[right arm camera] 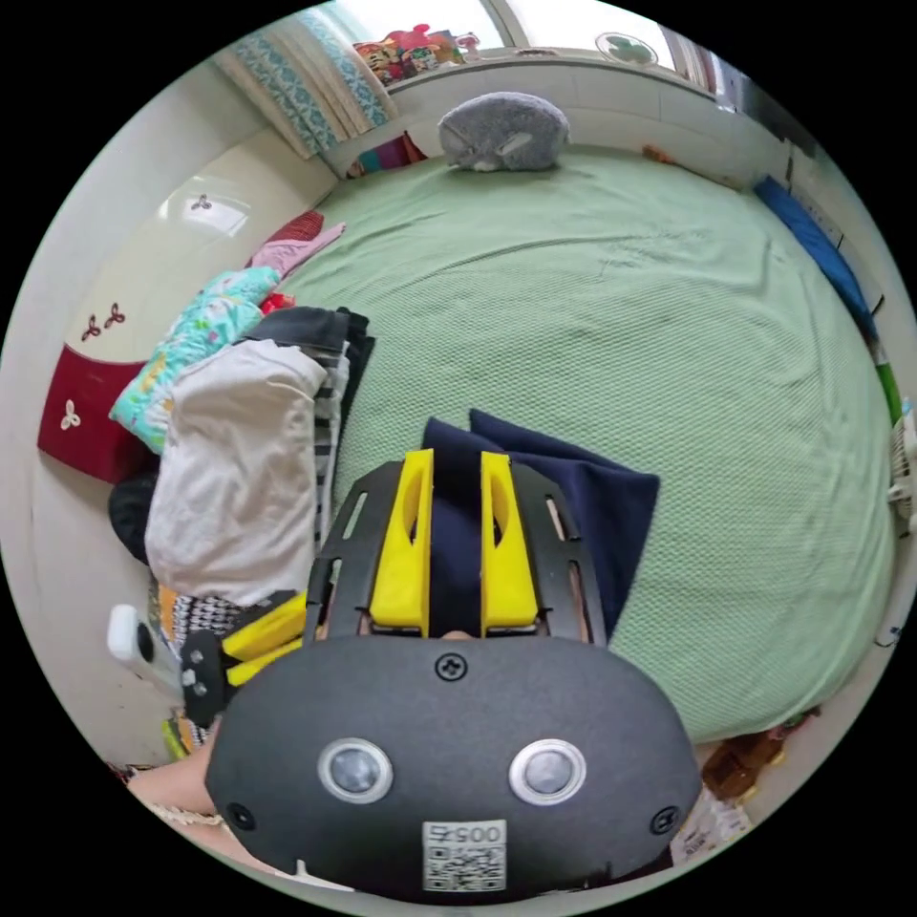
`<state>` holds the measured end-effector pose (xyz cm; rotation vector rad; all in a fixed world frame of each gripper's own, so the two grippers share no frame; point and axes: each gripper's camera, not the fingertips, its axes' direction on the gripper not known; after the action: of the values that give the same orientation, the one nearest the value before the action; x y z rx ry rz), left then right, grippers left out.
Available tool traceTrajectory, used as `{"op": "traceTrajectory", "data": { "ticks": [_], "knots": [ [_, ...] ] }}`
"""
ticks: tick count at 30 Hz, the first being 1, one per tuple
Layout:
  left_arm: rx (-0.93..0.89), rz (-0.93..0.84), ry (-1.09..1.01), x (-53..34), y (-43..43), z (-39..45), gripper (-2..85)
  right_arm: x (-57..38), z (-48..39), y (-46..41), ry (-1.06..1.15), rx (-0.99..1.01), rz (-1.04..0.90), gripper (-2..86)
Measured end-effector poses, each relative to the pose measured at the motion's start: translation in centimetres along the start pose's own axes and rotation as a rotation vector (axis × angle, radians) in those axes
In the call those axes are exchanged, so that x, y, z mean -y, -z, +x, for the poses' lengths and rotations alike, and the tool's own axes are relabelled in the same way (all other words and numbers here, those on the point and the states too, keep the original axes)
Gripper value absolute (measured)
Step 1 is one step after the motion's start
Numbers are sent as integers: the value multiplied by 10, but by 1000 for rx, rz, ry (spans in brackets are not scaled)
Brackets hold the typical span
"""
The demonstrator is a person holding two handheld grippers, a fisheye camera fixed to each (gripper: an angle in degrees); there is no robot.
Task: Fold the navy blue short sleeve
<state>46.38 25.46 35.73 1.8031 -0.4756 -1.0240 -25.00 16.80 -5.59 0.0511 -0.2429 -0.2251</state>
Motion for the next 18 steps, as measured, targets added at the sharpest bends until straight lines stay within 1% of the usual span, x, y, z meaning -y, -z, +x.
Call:
{"op": "traceTrajectory", "data": {
  "ticks": [2, 3, 6, 8, 10, 15, 18],
  "knots": [
    [21, 41, 19, 4, 12, -13, 79, -3, 18, 9, 10, -106, -2, 75],
    [23, 44, 21, 5, 13, -16, 79, -4, 24, 11, 1, -117, -2, 77],
    [-5, 26, 29, 12, 7, -22, 82, -14, 61, 17, -59, -111, 0, 87],
    [-28, -36, 19, 19, -9, -21, 89, -23, 88, 16, -121, -79, -1, 97],
    [-26, -62, 16, 25, -19, -19, 93, -28, 103, 11, -144, -67, -9, 108],
    [61, -84, -4, 48, -33, -21, 93, -33, 121, -11, -136, -109, -45, 121],
    [98, -83, 23, 62, -42, -34, 90, -28, 126, -24, -122, -122, -50, 121]
  ]
}}
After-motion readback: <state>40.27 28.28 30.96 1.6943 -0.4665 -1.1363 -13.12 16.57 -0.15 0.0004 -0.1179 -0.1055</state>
